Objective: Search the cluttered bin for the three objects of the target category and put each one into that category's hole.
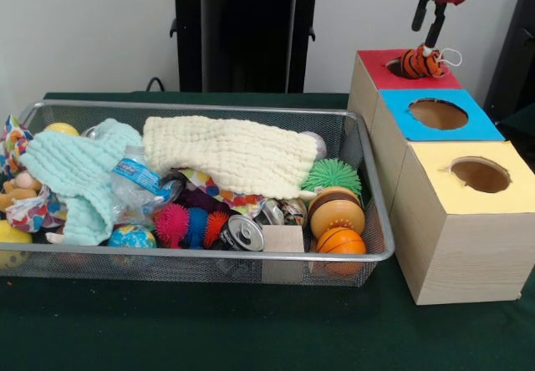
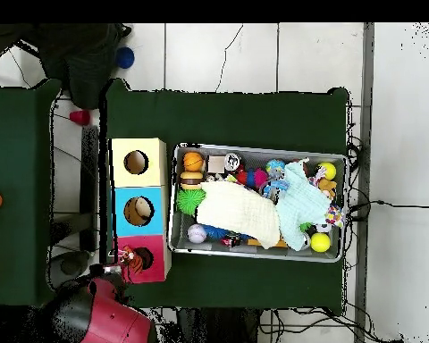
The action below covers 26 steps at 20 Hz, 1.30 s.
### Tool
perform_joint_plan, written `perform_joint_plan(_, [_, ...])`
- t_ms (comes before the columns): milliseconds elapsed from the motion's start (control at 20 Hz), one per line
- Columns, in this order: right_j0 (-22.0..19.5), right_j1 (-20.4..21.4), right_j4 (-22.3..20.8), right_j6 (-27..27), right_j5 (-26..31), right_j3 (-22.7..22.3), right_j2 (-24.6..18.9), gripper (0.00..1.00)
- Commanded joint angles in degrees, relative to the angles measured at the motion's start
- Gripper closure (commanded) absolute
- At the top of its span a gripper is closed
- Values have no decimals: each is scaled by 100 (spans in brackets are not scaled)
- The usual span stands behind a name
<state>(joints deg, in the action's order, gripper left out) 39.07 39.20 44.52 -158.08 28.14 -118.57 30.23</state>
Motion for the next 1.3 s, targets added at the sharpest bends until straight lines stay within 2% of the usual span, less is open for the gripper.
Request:
perform_joint_plan(50, [-240,-177,225,-1606,242,306,-377,0])
perform_joint_plan(450, [-396,-489,467,-1531,-407,133,-942,0])
perform_joint_plan(900, [-467,-836,668,-1517,-826,287,-1241,0])
perform_joint_plan(1300, [-873,-945,654,-1104,-1375,222,-1622,0])
